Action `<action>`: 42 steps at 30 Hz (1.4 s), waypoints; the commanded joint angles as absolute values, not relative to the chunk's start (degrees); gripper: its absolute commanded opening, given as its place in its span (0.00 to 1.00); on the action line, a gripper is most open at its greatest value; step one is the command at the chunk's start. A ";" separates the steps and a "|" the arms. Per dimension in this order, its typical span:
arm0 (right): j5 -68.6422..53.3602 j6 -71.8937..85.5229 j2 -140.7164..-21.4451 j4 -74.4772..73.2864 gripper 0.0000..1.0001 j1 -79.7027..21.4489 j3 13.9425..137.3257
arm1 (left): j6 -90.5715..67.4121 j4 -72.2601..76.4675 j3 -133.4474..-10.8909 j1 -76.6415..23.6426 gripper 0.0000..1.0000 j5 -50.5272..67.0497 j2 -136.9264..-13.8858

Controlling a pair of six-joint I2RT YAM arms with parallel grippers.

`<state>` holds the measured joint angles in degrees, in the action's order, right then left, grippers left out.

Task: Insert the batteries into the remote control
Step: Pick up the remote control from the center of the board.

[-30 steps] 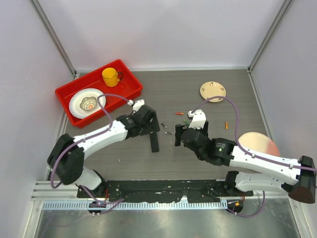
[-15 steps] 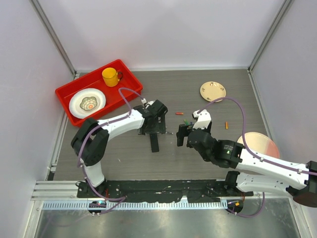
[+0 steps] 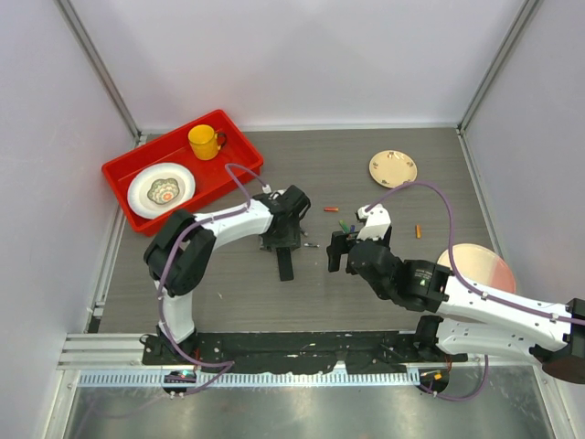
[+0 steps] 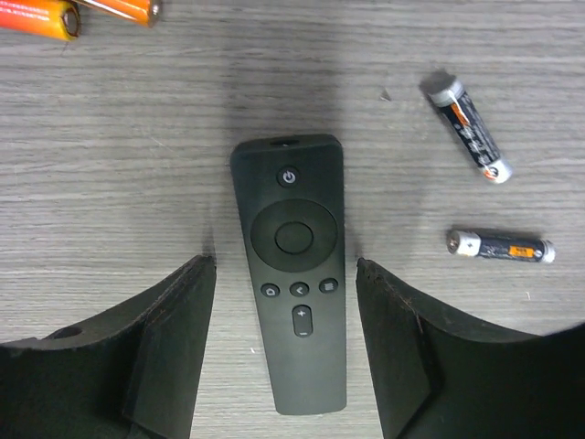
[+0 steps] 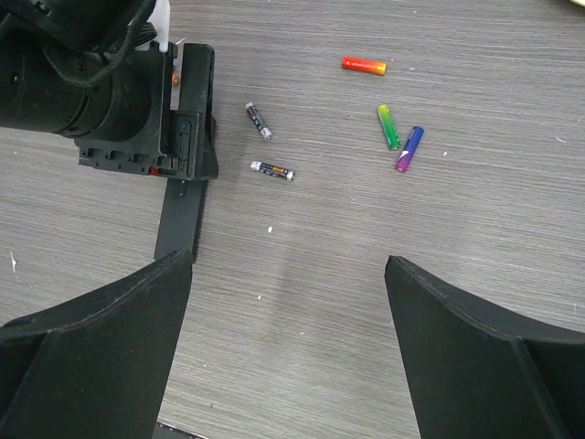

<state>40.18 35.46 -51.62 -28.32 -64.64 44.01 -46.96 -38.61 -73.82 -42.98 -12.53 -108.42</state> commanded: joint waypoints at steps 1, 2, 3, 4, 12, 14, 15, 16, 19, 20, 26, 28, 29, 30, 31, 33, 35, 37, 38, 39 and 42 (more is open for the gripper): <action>40.96 34.89 -51.24 -26.81 0.91 -64.51 44.47 | -47.28 -37.79 -75.23 -42.10 0.66 -12.83 -109.07; 41.04 34.98 -51.24 -26.81 0.91 -64.51 44.47 | -47.55 -37.88 -75.41 -42.01 0.66 -12.92 -109.59; 41.04 34.98 -51.33 -26.81 0.91 -64.51 44.39 | -47.72 -37.88 -75.41 -41.92 0.66 -12.92 -109.77; 41.13 34.98 -51.24 -26.81 0.91 -64.51 44.38 | -47.90 -37.71 -75.50 -41.92 0.66 -12.83 -109.95; 41.13 35.51 -51.33 -26.63 0.91 -64.51 43.59 | -50.80 -38.15 -76.11 -41.84 0.59 -12.66 -112.24; 41.04 35.51 -51.33 -26.63 0.92 -64.51 43.42 | -50.98 -37.80 -75.68 -41.84 0.57 -12.22 -112.41; 41.04 35.59 -51.42 -26.63 0.91 -64.51 43.33 | -50.98 -37.71 -75.59 -41.84 0.57 -12.13 -112.41; 41.04 35.60 -51.42 -26.72 0.91 -64.51 43.33 | -50.98 -37.62 -75.15 -41.84 0.56 -11.87 -112.50; 40.87 35.77 -51.42 -26.63 0.91 -64.51 43.24 | -50.98 -36.83 -74.01 -41.84 0.50 -11.34 -112.24; 40.96 35.86 -51.42 -26.72 0.91 -64.51 43.24 | -50.98 -36.22 -73.66 -41.84 0.48 -10.82 -112.15; 40.69 36.30 -51.33 -26.89 0.91 -64.51 43.24 | -50.98 -33.76 -71.37 -41.84 0.35 -9.41 -110.31; 40.78 36.39 -51.42 -27.07 0.91 -64.51 43.24 | -50.98 -33.05 -70.58 -41.75 0.24 -8.53 -109.52; 40.87 36.39 -51.15 -27.07 0.91 -64.51 43.50 | -50.72 -32.00 -70.23 -41.84 0.19 -8.18 -108.21; 40.87 36.39 -51.15 -27.24 0.91 -64.51 43.68 | -50.80 -31.30 -69.79 -41.84 0.15 -7.22 -107.06; 41.22 36.21 -51.07 -27.25 0.91 -64.51 44.12 | -50.71 -29.03 -68.39 -41.75 0.05 -6.51 -105.75; 42.09 36.12 -50.80 -27.33 0.89 -64.51 44.65 | -50.54 -26.56 -66.81 -41.84 0.00 -5.37 -100.58; 42.98 35.34 -50.80 -27.33 0.89 -64.42 45.44 | -50.10 -21.55 -63.38 -41.75 0.00 -3.26 -96.18; 41.85 33.85 -51.24 -27.42 0.89 -63.55 46.66 | -50.18 -16.03 -59.35 -41.49 0.00 -0.81 -89.23; 36.88 32.97 -51.24 -27.42 0.90 -62.50 47.28 | -50.45 -13.39 -57.67 -40.61 0.00 0.78 -87.03; 33.52 32.35 -51.41 -27.42 0.91 -59.36 47.81 | -51.58 -10.66 -55.92 -40.00 0.00 2.79 -84.92; 18.53 31.81 -48.79 -22.08 0.93 -52.24 46.50 | -54.04 1.72 -48.10 -36.57 0.00 10.44 -76.05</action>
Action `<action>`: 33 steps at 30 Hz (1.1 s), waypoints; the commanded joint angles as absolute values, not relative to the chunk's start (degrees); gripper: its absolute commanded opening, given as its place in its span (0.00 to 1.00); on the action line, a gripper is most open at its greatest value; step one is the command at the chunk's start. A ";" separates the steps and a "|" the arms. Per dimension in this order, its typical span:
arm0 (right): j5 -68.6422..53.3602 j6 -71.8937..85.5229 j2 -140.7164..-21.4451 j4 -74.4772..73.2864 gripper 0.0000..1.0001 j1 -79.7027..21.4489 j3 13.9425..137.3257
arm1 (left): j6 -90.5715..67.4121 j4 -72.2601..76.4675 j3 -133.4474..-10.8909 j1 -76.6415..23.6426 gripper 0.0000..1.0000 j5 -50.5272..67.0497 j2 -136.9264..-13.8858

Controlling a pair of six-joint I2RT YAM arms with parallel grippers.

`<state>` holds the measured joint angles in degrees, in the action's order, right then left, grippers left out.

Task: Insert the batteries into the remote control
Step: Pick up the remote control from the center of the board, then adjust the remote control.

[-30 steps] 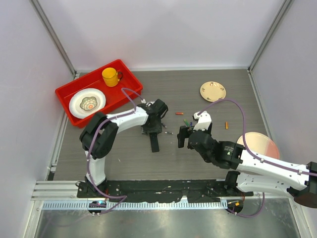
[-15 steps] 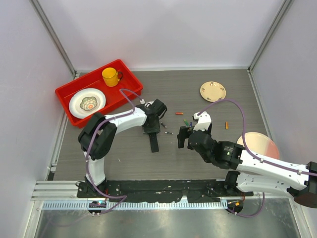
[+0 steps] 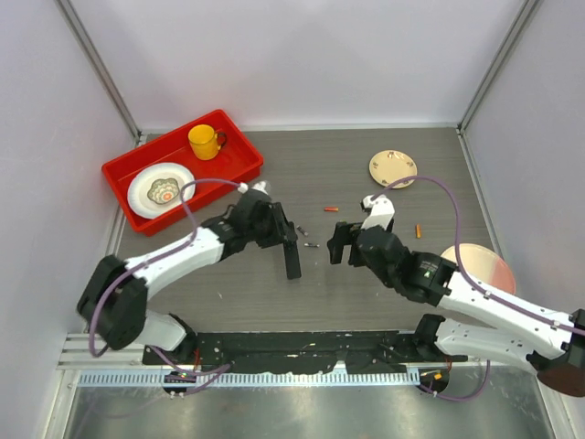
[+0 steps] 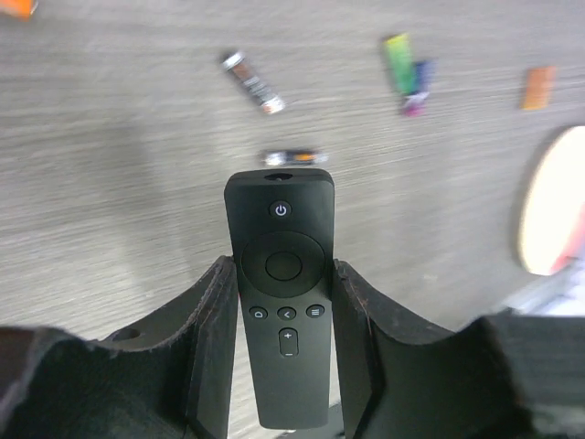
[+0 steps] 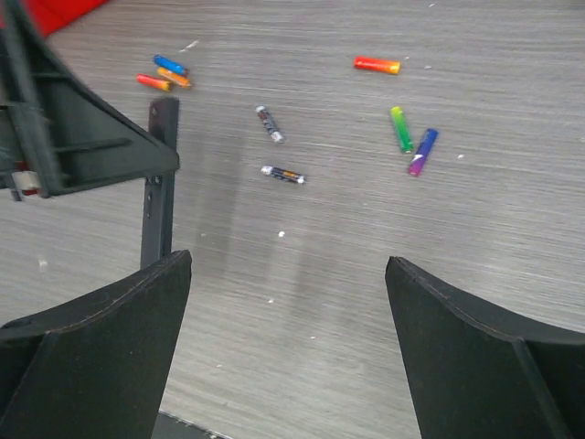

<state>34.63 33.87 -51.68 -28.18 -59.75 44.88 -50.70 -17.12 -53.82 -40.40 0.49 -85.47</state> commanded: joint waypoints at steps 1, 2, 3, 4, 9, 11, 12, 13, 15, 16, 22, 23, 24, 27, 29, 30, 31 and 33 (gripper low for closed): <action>14.46 32.51 -46.34 -17.54 0.93 -50.73 44.32 | -55.44 8.81 -44.07 -35.52 0.00 12.37 -72.63; 10.93 33.13 -45.45 -15.40 0.94 -48.97 43.25 | -55.98 13.14 -41.95 -33.42 0.00 17.00 -70.77; 3.94 33.92 -44.83 -13.47 0.94 -47.39 42.63 | -56.68 17.45 -39.84 -32.35 0.00 18.53 -69.27; 0.82 34.88 -44.82 -10.92 0.94 -44.41 41.93 | -58.95 25.06 -35.73 -31.30 0.00 19.76 -66.82; -16.85 42.44 -46.14 2.69 0.94 -39.38 37.71 | -70.91 52.43 -27.17 -24.35 0.00 32.14 -67.40; -22.22 45.07 -47.80 10.26 0.94 -38.76 35.52 | -76.17 64.21 -25.49 -23.73 0.00 33.74 -70.12; -23.63 47.00 -48.42 12.72 0.94 -38.67 34.90 | -77.77 68.16 -24.79 -23.82 0.00 34.97 -71.01; -25.56 47.80 -49.30 16.05 0.93 -38.67 34.02 | -79.35 75.25 -24.61 -23.73 0.00 35.33 -71.97; -27.41 49.12 -51.40 18.79 0.94 -38.58 33.23 | -83.83 81.71 -24.17 -23.73 0.00 36.12 -74.95; -28.03 49.39 -51.85 20.55 0.93 -38.58 32.70 | -85.33 86.87 -24.26 -23.64 0.00 36.99 -76.10; -30.32 52.03 -53.52 27.24 0.93 -38.23 30.32 | -86.13 88.59 -24.52 -23.73 0.00 38.76 -76.82; -30.41 52.12 -53.87 27.42 0.94 -38.23 30.32 | -86.13 88.59 -24.52 -23.73 0.00 38.85 -76.64; -30.93 52.38 -54.31 27.77 0.93 -38.23 30.32 | -86.13 88.59 -24.78 -23.73 0.00 38.93 -76.73; -31.81 53.79 -56.16 30.58 0.93 -38.23 30.06 | -86.40 88.59 -25.22 -23.73 0.00 39.37 -77.34; -31.90 53.53 -57.38 30.50 0.93 -38.23 30.93 | -86.66 88.59 -25.31 -23.82 0.00 39.72 -77.61; -31.82 53.26 -57.74 30.24 0.92 -38.23 31.20 | -86.57 88.59 -25.23 -23.82 0.00 39.55 -77.69; -31.64 53.26 -58.09 29.97 0.92 -38.23 31.64 | -86.49 88.59 -25.31 -23.73 0.00 39.46 -77.78; -31.38 52.91 -59.59 29.36 0.90 -38.23 32.25 | -86.57 88.59 -25.31 -23.73 0.00 39.46 -78.22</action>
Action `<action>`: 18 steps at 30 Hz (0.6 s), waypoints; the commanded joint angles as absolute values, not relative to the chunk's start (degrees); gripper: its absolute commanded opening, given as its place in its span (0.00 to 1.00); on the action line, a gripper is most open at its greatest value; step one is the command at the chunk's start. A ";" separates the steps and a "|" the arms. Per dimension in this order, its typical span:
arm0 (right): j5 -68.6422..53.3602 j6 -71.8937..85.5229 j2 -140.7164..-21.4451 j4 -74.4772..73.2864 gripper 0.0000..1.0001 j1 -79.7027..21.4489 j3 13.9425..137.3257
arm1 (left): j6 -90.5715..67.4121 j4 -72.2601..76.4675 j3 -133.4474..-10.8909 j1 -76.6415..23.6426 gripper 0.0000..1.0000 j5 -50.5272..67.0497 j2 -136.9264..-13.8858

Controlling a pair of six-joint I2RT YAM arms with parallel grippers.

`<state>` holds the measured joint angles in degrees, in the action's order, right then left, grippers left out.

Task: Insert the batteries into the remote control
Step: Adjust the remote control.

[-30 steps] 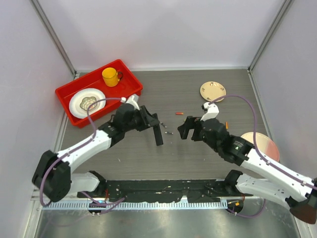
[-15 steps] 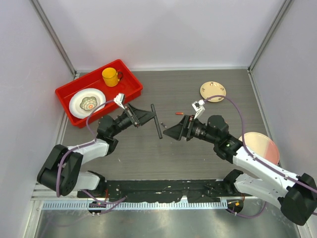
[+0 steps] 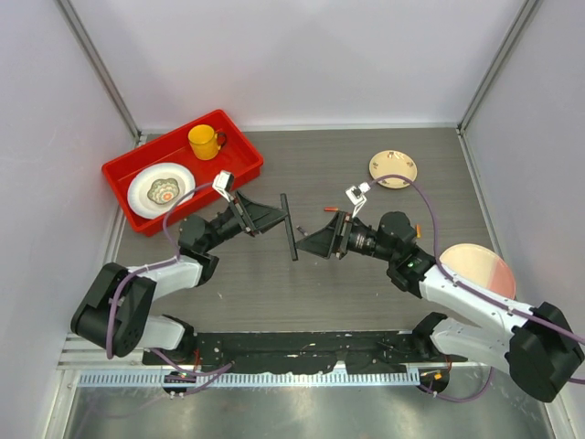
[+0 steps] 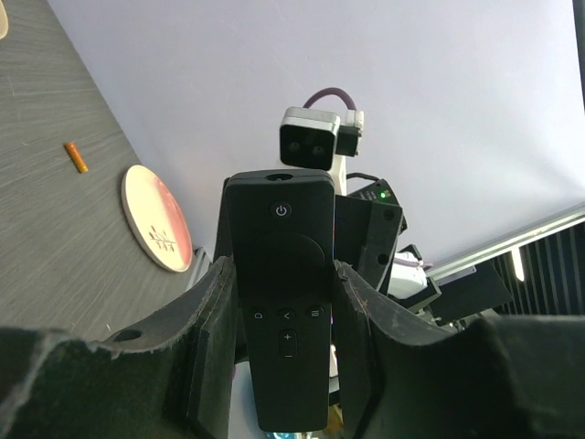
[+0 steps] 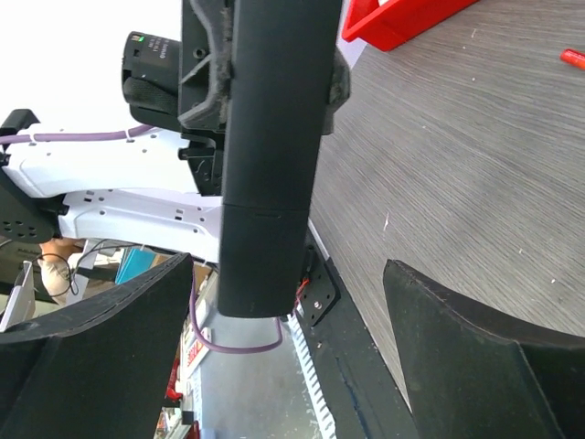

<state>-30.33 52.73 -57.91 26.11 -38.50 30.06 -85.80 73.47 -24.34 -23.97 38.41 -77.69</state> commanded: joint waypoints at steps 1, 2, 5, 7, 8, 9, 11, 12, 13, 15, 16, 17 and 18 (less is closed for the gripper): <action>-30.59 52.82 -59.94 28.92 0.89 -38.23 32.60 | -86.49 88.59 -25.31 -23.82 0.00 39.46 -78.31; -30.50 53.00 -60.55 29.09 0.88 -38.23 32.78 | -86.48 88.59 -25.23 -23.73 0.00 39.46 -78.48; -30.67 53.44 -61.52 29.62 0.87 -38.32 34.01 | -86.40 88.59 -25.31 -23.73 0.00 39.46 -78.84; -31.20 53.61 -62.49 30.32 0.87 -38.32 34.89 | -86.31 88.59 -25.22 -23.82 0.00 39.38 -79.10; -31.55 53.96 -62.75 30.50 0.86 -38.41 35.07 | -86.31 88.59 -25.31 -23.82 0.00 39.46 -79.19; -31.73 54.23 -63.19 30.67 0.86 -38.50 35.42 | -86.22 88.59 -25.49 -23.82 0.00 39.38 -79.28; -32.08 54.14 -63.81 31.46 0.86 -38.93 35.86 | -86.22 88.59 -25.58 -23.73 0.00 39.46 -79.45; -32.17 54.05 -64.07 31.46 0.85 -39.28 36.03 | -86.22 88.59 -25.75 -23.82 0.00 39.38 -79.54; -32.34 53.88 -64.68 31.55 0.84 -39.64 36.47 | -86.22 88.59 -25.75 -23.82 0.00 39.38 -79.54; -32.78 53.53 -65.47 31.38 0.81 -40.51 36.91 | -86.39 88.59 -26.01 -23.73 0.00 39.29 -79.63; -32.96 53.35 -66.17 31.03 0.79 -40.87 37.26 | -86.22 88.59 -26.02 -23.73 0.00 39.20 -79.63; -33.13 53.00 -66.53 30.76 0.77 -41.13 37.35 | -86.22 88.59 -26.19 -23.73 0.00 39.11 -79.63; -33.48 52.91 -66.71 30.76 0.76 -41.48 37.44 | -86.31 88.59 -26.19 -23.73 0.00 39.02 -79.63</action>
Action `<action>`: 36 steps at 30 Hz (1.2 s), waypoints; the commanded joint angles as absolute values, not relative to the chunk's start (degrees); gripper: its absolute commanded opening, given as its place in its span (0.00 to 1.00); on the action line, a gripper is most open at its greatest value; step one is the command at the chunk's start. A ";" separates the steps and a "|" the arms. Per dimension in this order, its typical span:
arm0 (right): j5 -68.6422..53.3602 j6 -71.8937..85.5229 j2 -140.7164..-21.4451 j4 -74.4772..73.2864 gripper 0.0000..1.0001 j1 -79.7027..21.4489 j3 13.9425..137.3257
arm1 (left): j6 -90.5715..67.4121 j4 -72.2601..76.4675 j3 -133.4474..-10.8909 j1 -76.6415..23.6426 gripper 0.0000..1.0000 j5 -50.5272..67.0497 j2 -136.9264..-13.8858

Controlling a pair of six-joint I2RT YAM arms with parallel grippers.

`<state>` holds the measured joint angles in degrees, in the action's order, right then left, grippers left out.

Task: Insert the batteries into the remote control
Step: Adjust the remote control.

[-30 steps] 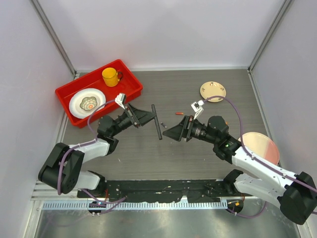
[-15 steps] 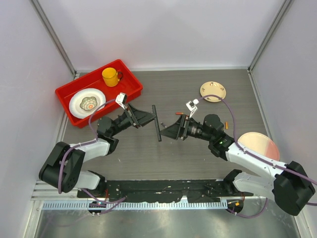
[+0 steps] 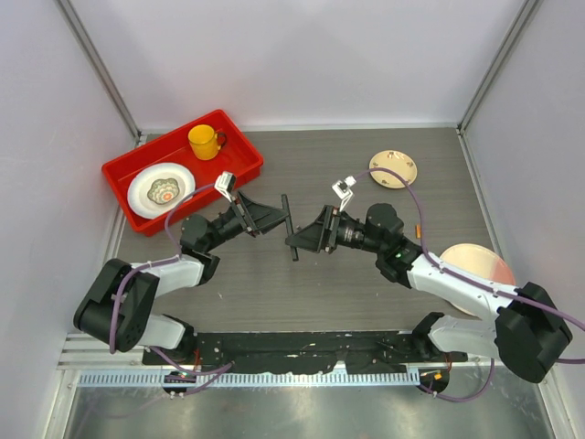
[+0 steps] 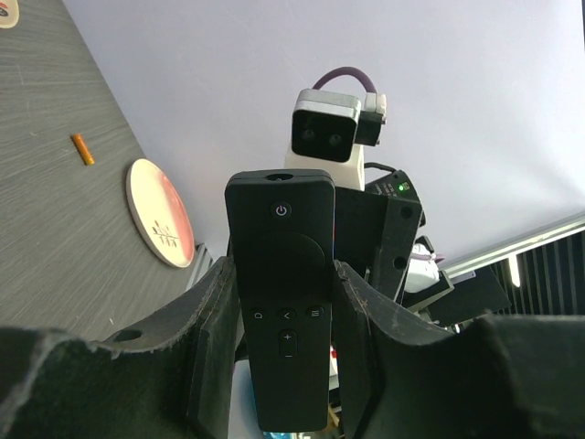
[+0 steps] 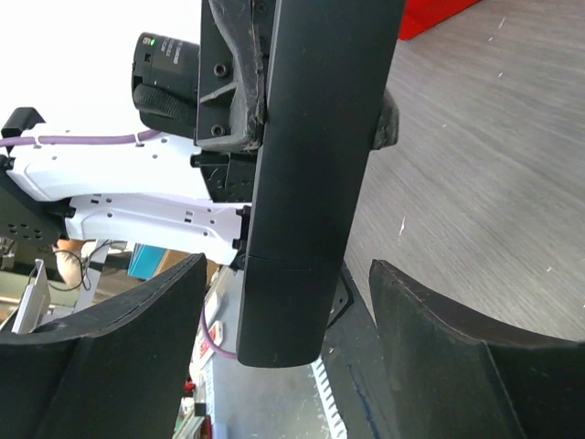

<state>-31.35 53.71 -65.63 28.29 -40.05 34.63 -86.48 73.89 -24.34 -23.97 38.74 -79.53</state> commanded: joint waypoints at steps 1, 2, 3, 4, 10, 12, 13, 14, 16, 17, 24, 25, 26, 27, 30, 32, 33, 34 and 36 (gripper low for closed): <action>-33.49 52.65 -66.88 30.67 0.75 -41.92 37.44 | -86.31 88.59 -26.28 -23.73 0.00 38.94 -79.54; -33.49 52.21 -67.15 30.41 0.74 -42.18 37.53 | -86.40 88.59 -26.54 -23.73 0.00 38.94 -79.63; -33.66 52.12 -67.24 29.89 0.73 -42.36 37.62 | -86.40 88.59 -26.63 -23.82 0.00 38.94 -79.72; -33.75 52.21 -67.32 29.80 0.72 -42.45 37.44 | -86.40 88.59 -26.63 -23.73 0.00 38.94 -79.63; -33.84 52.12 -66.71 30.15 0.58 -42.45 35.86 | -86.57 88.59 -26.98 -23.82 0.00 38.94 -79.28; -33.84 52.12 -66.53 30.50 0.50 -42.45 35.34 | -86.57 88.59 -26.89 -23.82 0.00 39.02 -79.19; -33.92 52.21 -66.53 30.76 0.47 -42.45 35.25 | -86.57 88.59 -26.81 -23.73 0.00 39.02 -79.10; -34.01 52.21 -66.53 30.85 0.42 -42.45 35.16 | -86.66 88.59 -26.72 -23.82 0.00 39.11 -79.10; -34.19 52.12 -66.45 31.11 0.36 -42.54 34.98 | -86.75 88.59 -26.63 -23.73 0.00 39.11 -79.01; -34.45 52.03 -66.53 31.03 0.31 -42.45 34.98 | -86.75 88.59 -26.72 -23.82 0.00 39.02 -79.01; -31.22 39.66 -62.06 10.62 0.09 -42.54 41.55 | -87.19 84.23 -27.25 -23.64 0.99 39.56 -79.54; -29.98 37.03 -61.44 6.72 0.08 -42.71 42.88 | -85.19 82.02 -27.25 -23.73 1.00 39.20 -78.15; -28.49 32.04 -60.74 2.59 0.05 -42.98 44.37 | -83.77 76.78 -27.25 -23.73 1.00 38.24 -77.18; -26.30 29.30 -60.65 -5.54 0.03 -43.33 47.34 | -82.11 72.99 -27.25 -23.64 1.00 37.54 -75.86; -19.00 22.87 -60.82 -15.77 0.01 -44.91 51.66 | -71.31 51.39 -29.52 -23.82 1.00 33.07 -68.58; -11.71 20.67 -62.22 -19.84 0.01 -46.92 53.95 | -62.81 33.60 -33.03 -24.17 1.00 29.55 -63.75; -9.17 19.00 -62.84 -23.17 0.01 -47.89 56.14 | -60.23 28.01 -34.44 -25.21 1.00 24.40 -62.42; -2.35 18.03 -63.71 -24.68 0.01 -49.12 57.21 | -57.94 22.73 -37.15 -26.01 1.00 21.91 -61.45; 3.91 16.27 -65.99 -27.76 0.01 -52.99 59.75 | -52.66 11.81 -39.54 -29.24 1.00 16.98 -59.68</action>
